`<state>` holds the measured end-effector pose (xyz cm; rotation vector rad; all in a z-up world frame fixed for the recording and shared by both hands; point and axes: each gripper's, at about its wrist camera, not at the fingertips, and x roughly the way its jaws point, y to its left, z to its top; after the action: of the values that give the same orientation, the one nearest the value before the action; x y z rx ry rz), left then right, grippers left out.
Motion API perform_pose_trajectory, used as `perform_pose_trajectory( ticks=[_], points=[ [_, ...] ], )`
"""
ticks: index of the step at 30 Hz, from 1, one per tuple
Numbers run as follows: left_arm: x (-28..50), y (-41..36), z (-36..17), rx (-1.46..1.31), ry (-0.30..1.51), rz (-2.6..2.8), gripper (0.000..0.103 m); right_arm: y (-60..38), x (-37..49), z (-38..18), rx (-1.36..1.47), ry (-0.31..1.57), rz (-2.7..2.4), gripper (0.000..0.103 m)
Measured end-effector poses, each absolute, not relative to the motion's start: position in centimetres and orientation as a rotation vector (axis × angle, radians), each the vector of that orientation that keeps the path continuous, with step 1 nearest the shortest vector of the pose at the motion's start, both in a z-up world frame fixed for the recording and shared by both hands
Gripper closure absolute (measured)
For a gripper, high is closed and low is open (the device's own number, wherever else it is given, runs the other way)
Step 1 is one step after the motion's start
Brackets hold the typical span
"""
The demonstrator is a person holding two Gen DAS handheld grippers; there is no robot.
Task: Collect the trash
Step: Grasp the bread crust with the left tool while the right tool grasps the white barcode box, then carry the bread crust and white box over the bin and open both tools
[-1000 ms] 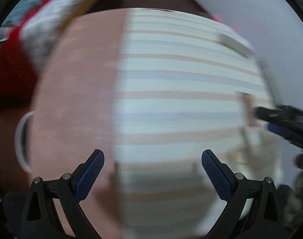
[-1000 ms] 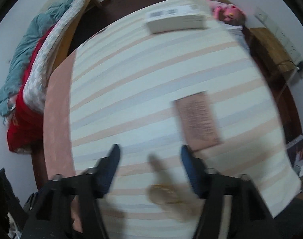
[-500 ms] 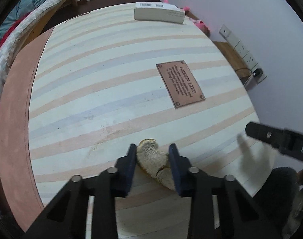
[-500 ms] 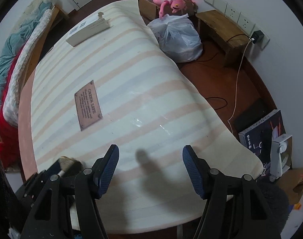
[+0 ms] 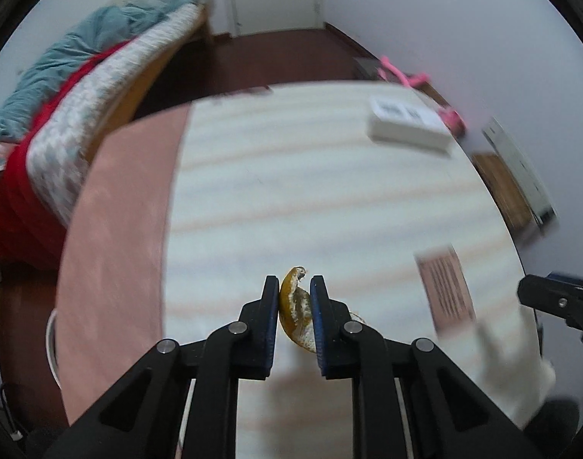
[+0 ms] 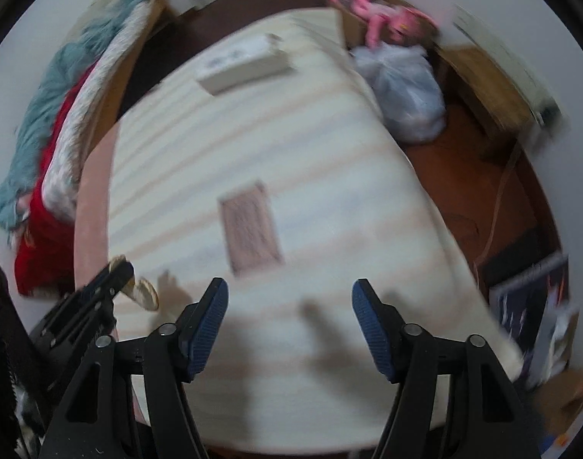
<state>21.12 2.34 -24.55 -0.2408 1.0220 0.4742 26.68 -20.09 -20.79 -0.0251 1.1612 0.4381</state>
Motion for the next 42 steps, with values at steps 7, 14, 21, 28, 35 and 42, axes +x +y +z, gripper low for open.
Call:
perform_pose_trajectory(
  ticks=[7, 14, 21, 28, 35, 42],
  points=[
    [27.3, 7.6, -25.0, -0.250, 1.018, 0.588, 0.090, -11.0, 35.6, -18.5, -0.478, 1.076, 0.475, 0.015],
    [31.3, 10.1, -26.3, -0.231, 1.043, 0.624, 0.090, -4.2, 43.4, -20.5, -0.827, 1.015, 0.492, 0.015],
    [33.0, 11.3, -27.5, -0.230, 1.064, 0.614, 0.090, -2.0, 48.0, -23.3, -0.862, 1.117, 0.567, 0.015],
    [32.3, 12.0, -26.5, -0.255, 1.039, 0.608, 0.090, -3.3, 48.7, -23.1, -0.690, 1.228, 0.597, 0.040],
    [28.5, 12.4, -23.4, -0.261, 0.965, 0.637, 0.090, -6.2, 43.9, -21.9, -0.385, 1.245, 0.466, 0.043],
    [20.0, 13.4, -18.4, -0.263, 0.877, 0.690, 0.090, -7.0, 34.0, -19.1, -0.206, 1.081, 0.488, 0.044]
  ],
)
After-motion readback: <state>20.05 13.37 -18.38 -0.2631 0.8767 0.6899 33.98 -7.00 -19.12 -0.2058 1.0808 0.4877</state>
